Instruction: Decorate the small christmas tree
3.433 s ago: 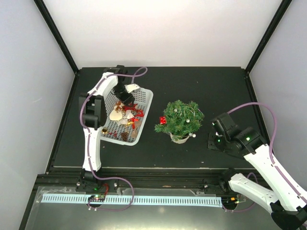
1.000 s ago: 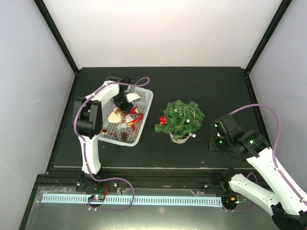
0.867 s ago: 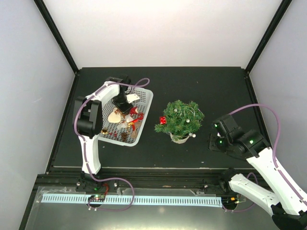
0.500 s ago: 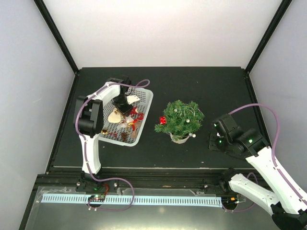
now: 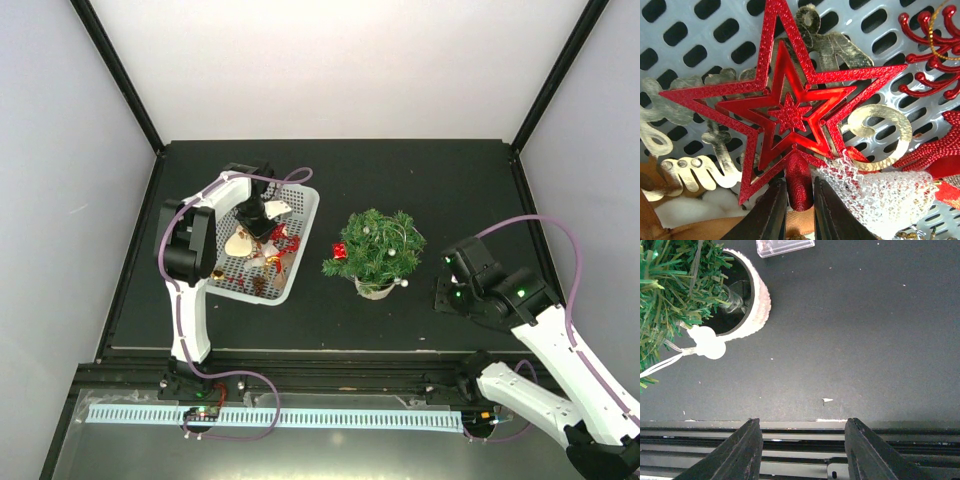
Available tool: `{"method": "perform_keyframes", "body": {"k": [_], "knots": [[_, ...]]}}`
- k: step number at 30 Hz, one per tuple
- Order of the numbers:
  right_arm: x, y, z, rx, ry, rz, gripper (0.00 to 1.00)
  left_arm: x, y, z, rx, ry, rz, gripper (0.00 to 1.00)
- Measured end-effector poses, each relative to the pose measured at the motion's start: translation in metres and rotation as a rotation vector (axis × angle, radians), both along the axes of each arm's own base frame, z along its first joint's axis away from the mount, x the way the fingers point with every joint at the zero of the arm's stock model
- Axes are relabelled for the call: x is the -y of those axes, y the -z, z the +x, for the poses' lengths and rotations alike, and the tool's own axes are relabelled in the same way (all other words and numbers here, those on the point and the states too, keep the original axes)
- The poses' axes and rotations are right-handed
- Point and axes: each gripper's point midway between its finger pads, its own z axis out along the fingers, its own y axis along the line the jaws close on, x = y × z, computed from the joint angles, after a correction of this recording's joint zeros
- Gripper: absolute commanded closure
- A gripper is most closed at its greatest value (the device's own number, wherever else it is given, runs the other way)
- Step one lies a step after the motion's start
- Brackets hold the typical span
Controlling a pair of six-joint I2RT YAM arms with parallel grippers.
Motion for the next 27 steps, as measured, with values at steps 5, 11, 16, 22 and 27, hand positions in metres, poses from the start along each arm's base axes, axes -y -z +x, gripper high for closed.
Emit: {"method": "perform_keyframes", "body": {"k": [5, 11, 16, 22, 27], "knots": [[0.000, 0.000, 0.000, 0.000, 0.000, 0.000, 0.53, -0.001, -0.003, -0.002, -0.013, -0.002, 0.003, 0.80], [0.000, 0.000, 0.000, 0.001, -0.003, -0.002, 0.53, 0.002, -0.019, 0.005, 0.010, -0.006, -0.004, 0.79], [0.000, -0.006, 0.004, 0.019, -0.008, -0.004, 0.53, 0.002, -0.041, 0.004, 0.038, -0.006, -0.015, 0.78], [-0.002, -0.008, 0.006, 0.029, -0.019, -0.006, 0.53, 0.003, -0.055, 0.000, 0.049, -0.005, -0.029, 0.72], [-0.002, -0.008, 0.006, 0.029, -0.025, -0.009, 0.53, 0.002, -0.047, -0.004, 0.032, -0.005, -0.024, 0.69]]}}
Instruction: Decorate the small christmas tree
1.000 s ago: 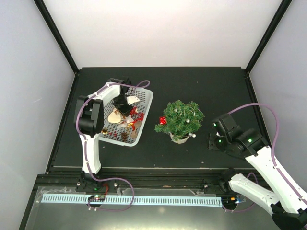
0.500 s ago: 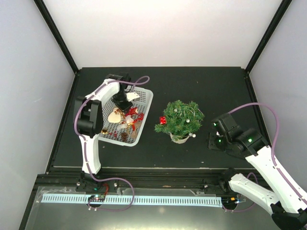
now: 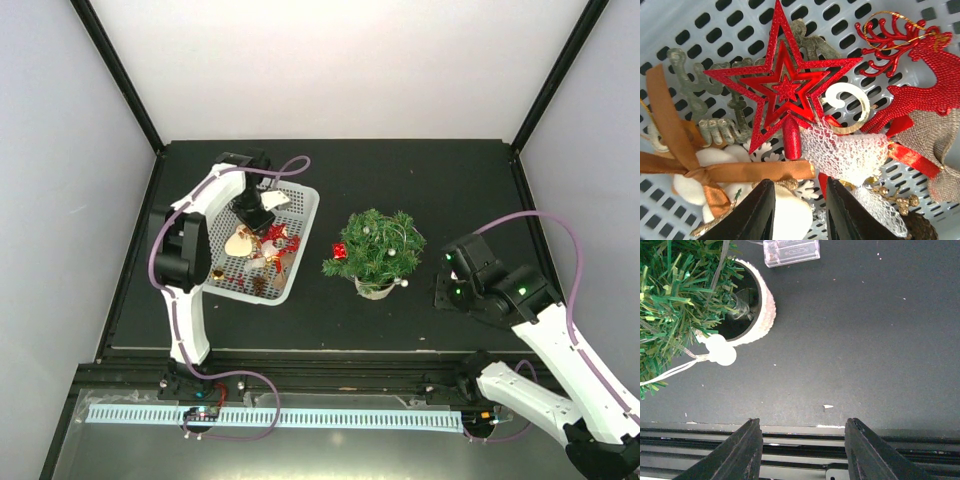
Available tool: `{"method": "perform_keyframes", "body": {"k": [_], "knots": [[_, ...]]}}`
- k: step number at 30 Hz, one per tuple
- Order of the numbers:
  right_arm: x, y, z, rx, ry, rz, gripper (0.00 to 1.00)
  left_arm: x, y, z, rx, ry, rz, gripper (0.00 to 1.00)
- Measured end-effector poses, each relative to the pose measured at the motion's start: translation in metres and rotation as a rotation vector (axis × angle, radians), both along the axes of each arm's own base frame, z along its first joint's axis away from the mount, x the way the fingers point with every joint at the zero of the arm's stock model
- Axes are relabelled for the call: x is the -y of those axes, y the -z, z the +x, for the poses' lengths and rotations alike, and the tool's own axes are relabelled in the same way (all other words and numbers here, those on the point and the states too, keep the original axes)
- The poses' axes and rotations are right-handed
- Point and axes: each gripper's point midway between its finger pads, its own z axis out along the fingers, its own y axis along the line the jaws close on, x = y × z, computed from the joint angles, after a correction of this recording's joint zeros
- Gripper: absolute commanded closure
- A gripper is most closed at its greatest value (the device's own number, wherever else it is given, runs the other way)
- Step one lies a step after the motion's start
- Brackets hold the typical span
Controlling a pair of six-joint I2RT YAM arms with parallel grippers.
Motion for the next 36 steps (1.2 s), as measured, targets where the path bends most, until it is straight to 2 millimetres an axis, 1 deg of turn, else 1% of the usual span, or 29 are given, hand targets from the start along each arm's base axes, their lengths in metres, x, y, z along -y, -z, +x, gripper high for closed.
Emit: {"method": "perform_keyframes", "body": {"k": [5, 9, 15, 20, 26, 30, 36], "knots": [[0.000, -0.001, -0.001, 0.006, 0.000, 0.004, 0.53, -0.002, 0.018, -0.001, -0.029, 0.001, 0.016, 0.72], [0.001, -0.003, -0.002, 0.015, 0.000, 0.010, 0.53, -0.004, 0.031, 0.002, -0.037, 0.002, 0.034, 0.73], [0.003, -0.002, -0.004, 0.009, 0.003, 0.008, 0.53, -0.004, 0.041, 0.004, -0.049, 0.002, 0.040, 0.72], [0.003, -0.001, -0.005, 0.003, 0.003, 0.004, 0.53, -0.004, 0.046, 0.004, -0.058, 0.002, 0.042, 0.72], [0.003, 0.000, -0.005, -0.001, 0.003, 0.001, 0.53, -0.004, 0.050, 0.002, -0.070, 0.002, 0.044, 0.79], [0.003, 0.001, -0.005, -0.003, 0.003, 0.000, 0.53, -0.004, 0.052, 0.001, -0.072, 0.002, 0.045, 0.81], [0.003, 0.001, -0.005, -0.003, 0.003, 0.000, 0.53, -0.004, 0.052, 0.001, -0.072, -0.002, 0.044, 0.82]]}}
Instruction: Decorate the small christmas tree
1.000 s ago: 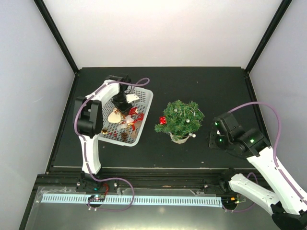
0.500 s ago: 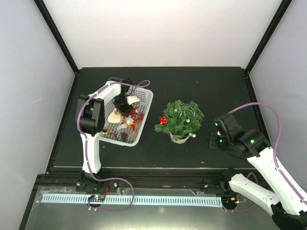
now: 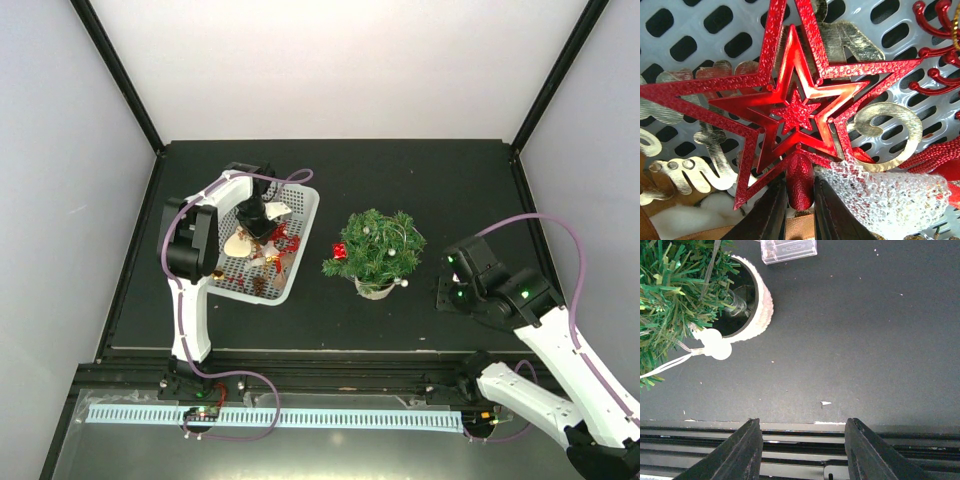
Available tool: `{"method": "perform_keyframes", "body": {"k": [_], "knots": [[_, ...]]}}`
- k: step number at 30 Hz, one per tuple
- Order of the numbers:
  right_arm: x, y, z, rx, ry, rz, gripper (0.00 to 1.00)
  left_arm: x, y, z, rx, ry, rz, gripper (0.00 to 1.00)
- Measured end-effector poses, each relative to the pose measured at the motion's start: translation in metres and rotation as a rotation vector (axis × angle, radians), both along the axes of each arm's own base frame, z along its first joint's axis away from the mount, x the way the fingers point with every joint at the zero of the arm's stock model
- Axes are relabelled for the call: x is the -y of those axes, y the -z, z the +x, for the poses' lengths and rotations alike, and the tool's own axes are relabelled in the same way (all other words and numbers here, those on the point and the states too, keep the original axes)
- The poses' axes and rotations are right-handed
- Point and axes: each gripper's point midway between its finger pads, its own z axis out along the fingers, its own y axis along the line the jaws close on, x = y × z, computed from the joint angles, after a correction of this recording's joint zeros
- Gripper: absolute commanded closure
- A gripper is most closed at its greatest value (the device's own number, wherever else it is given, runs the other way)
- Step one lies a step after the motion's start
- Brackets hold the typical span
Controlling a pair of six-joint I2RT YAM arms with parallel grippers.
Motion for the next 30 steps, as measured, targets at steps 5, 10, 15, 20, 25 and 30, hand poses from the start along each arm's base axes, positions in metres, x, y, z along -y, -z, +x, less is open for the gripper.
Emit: {"method": "perform_keyframes", "body": {"k": [5, 10, 15, 20, 25, 30], "knots": [[0.000, -0.001, 0.000, 0.003, 0.000, 0.002, 0.53, 0.000, 0.000, 0.000, 0.000, -0.002, 0.000, 0.83], [0.000, -0.001, 0.000, 0.005, 0.000, 0.004, 0.53, 0.001, -0.004, 0.002, 0.004, -0.002, -0.003, 0.83], [0.000, -0.001, 0.000, 0.007, 0.000, 0.004, 0.53, 0.002, -0.015, 0.007, 0.025, -0.002, -0.009, 0.83], [0.000, -0.001, 0.000, 0.009, 0.000, 0.006, 0.53, 0.002, -0.037, 0.006, 0.055, -0.001, -0.017, 0.84], [-0.001, -0.002, 0.001, 0.014, -0.001, 0.008, 0.53, 0.001, -0.056, 0.004, 0.086, 0.000, -0.024, 0.85], [-0.001, -0.002, 0.003, 0.011, -0.012, -0.005, 0.53, 0.000, -0.069, 0.002, 0.108, 0.006, -0.025, 0.86]]}}
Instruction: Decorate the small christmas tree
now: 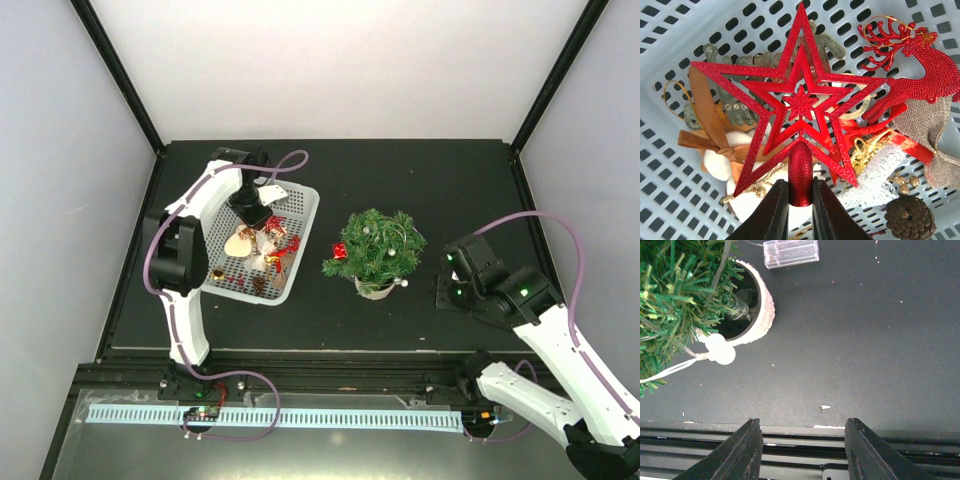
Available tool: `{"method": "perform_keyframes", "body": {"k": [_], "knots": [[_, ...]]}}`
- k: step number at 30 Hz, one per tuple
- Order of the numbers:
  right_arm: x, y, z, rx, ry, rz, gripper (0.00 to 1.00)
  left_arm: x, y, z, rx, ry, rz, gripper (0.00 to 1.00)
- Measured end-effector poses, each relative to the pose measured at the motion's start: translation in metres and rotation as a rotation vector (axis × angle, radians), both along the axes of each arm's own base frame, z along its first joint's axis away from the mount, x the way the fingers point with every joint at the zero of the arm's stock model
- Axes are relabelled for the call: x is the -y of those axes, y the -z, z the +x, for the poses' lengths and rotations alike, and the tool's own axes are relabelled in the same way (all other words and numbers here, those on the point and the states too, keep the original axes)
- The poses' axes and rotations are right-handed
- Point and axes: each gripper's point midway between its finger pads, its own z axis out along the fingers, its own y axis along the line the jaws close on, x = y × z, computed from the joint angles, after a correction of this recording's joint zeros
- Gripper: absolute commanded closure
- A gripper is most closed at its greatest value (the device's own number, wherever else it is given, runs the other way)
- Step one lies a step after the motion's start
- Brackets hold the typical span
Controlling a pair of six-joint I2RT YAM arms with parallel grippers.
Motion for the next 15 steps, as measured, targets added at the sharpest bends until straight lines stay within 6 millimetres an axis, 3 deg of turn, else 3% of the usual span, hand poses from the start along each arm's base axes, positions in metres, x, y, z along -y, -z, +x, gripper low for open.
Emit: {"method": "perform_keyframes", "body": {"k": [9, 15], "knots": [[-0.003, -0.015, 0.010, 0.033, -0.024, -0.012, 0.53, -0.001, -0.025, 0.001, 0.039, 0.002, -0.003, 0.87], [-0.011, -0.054, 0.022, 0.113, -0.051, 0.016, 0.53, -0.002, -0.051, -0.002, 0.083, 0.002, -0.014, 0.87]]}}
